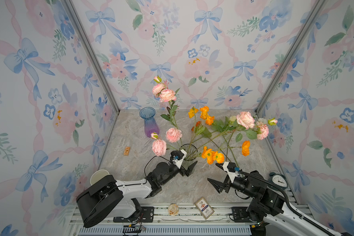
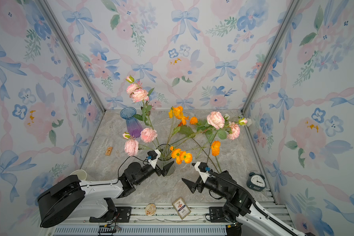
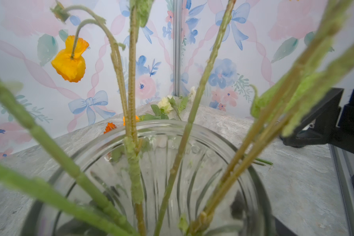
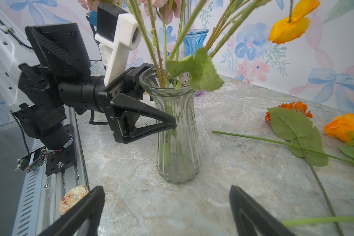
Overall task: Arrange flowers in a vase
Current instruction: Pick up the vase from the center of the table.
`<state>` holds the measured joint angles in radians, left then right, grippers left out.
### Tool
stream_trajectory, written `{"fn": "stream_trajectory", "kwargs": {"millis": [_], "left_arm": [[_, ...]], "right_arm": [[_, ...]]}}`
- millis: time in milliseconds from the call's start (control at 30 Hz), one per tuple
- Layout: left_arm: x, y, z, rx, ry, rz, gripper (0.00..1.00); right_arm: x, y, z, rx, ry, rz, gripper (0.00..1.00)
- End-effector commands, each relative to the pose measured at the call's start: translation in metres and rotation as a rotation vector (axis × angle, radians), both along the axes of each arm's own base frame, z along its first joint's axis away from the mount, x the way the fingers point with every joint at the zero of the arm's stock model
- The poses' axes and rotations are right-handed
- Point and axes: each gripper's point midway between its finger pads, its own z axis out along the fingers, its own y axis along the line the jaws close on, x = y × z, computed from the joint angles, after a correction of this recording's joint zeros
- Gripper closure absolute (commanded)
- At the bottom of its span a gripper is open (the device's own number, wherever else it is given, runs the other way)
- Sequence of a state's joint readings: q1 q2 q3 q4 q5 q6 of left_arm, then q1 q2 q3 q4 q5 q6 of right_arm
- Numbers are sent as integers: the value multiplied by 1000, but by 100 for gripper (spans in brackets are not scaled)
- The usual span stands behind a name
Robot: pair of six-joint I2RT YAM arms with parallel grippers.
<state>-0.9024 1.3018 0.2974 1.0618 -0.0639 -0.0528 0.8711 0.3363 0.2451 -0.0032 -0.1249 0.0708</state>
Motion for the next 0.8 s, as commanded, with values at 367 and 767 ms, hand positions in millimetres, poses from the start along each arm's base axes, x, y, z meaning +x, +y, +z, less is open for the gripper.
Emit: {"fn": "stream_trajectory", "kwargs": {"millis": [367,767], "left_arm": [[14,-14,17,-26,-54,5,19],[12,-17,65,-74,-193,-23,47]], "right_arm": [[2,4,14,37,-9,8,3],[16,10,31,34,-24,-12,3]]}}
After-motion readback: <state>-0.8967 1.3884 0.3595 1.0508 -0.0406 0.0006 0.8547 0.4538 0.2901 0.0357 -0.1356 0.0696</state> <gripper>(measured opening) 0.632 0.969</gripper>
